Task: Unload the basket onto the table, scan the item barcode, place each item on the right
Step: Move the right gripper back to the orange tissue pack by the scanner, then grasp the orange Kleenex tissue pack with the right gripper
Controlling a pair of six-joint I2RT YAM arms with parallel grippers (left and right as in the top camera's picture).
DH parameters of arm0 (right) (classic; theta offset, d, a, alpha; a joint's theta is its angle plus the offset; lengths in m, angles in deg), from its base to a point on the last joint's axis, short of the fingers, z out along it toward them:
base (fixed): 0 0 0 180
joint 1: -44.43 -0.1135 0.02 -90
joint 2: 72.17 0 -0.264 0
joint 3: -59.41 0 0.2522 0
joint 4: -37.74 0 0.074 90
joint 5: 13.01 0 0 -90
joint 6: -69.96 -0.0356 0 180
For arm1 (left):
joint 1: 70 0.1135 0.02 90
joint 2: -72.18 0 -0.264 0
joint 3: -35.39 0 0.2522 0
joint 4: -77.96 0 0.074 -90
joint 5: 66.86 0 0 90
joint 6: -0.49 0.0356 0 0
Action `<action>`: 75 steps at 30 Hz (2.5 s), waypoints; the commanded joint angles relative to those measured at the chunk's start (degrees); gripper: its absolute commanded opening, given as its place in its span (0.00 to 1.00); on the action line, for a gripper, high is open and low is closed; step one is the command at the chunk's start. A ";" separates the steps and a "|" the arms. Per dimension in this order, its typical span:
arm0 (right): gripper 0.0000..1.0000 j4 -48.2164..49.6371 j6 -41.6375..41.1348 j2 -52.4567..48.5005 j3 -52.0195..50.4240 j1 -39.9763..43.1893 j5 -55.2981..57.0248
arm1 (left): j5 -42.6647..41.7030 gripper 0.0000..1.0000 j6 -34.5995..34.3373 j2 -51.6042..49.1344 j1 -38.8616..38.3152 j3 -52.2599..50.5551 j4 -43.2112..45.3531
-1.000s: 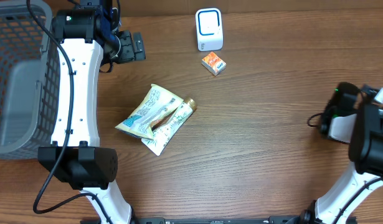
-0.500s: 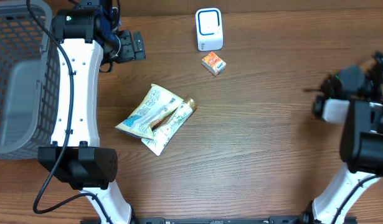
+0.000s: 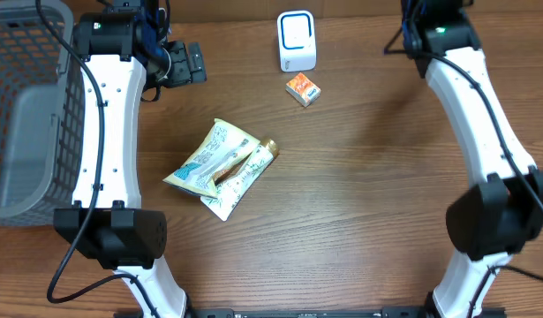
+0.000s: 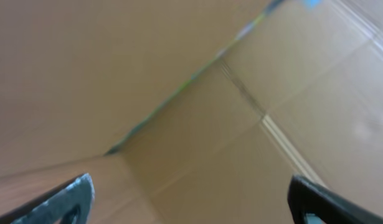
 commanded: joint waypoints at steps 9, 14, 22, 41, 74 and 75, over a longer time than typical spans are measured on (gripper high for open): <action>1.00 -66.16 -63.69 14.64 1.79 9.75 -72.37 | -0.09 1.00 -0.57 1.09 0.57 0.85 0.17; 1.00 -63.65 -65.66 14.53 -8.00 10.08 -88.74 | -0.09 1.00 -0.57 1.07 0.57 0.85 -0.13; 1.00 -28.48 -69.90 13.51 -33.35 4.07 -97.04 | -0.09 1.00 -0.55 1.09 0.57 0.85 -0.50; 1.00 -1.53 -41.77 -3.28 -36.02 -11.08 -72.37 | 0.15 1.00 -0.09 1.09 0.57 0.85 -1.46; 0.17 10.19 -41.44 -13.00 -36.02 -11.13 -67.78 | 3.10 1.00 -0.13 1.09 0.57 0.85 0.00; 0.10 10.19 -41.48 -13.00 -36.02 -11.13 -67.60 | 3.10 1.00 -0.13 1.09 0.57 0.85 -0.02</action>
